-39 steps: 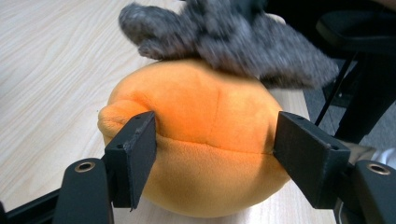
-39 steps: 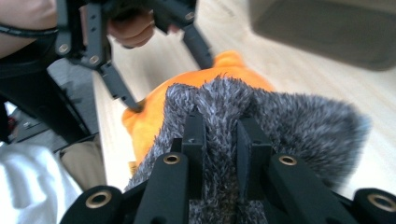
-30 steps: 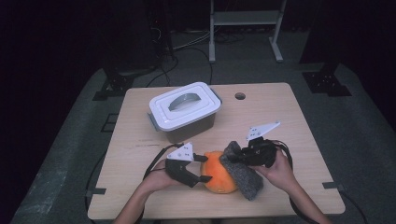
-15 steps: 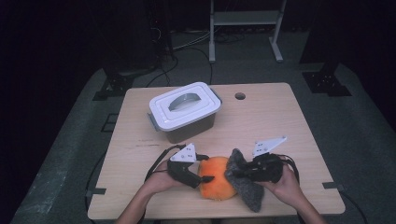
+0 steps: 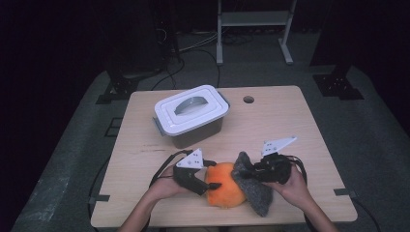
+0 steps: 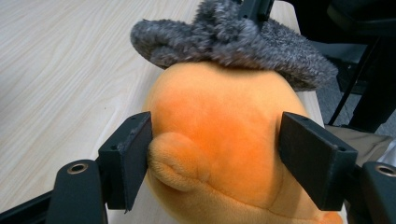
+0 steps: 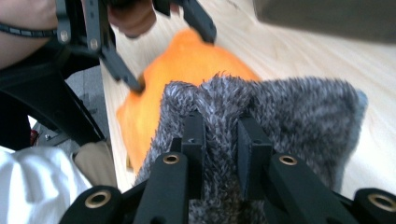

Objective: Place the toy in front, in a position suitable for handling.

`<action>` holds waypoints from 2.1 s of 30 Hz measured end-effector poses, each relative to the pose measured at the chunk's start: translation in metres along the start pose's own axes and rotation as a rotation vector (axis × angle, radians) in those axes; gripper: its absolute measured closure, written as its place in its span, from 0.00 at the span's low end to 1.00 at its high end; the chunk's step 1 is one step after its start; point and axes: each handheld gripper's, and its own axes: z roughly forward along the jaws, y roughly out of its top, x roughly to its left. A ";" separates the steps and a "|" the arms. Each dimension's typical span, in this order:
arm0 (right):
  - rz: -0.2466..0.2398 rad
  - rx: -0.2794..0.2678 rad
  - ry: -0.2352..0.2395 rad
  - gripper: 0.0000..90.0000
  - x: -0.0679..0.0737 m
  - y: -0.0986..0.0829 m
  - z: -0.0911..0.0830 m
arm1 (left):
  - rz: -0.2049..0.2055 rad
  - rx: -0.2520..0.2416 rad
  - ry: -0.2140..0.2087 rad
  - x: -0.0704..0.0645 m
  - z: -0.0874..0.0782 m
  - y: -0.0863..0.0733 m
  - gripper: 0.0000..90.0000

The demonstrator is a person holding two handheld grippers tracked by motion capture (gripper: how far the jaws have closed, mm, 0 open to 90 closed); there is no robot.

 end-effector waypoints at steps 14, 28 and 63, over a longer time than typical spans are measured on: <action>0.010 0.004 -0.018 0.83 -0.006 0.004 -0.008 | 0.001 0.000 -0.012 0.000 0.000 0.001 0.29; 0.001 0.007 -0.011 0.83 0.017 -0.017 -0.005 | -0.116 0.068 -0.082 -0.005 0.011 0.007 0.15; -0.056 -0.011 -0.022 0.83 0.016 0.013 0.003 | 0.021 0.016 -0.022 0.001 -0.001 0.005 0.40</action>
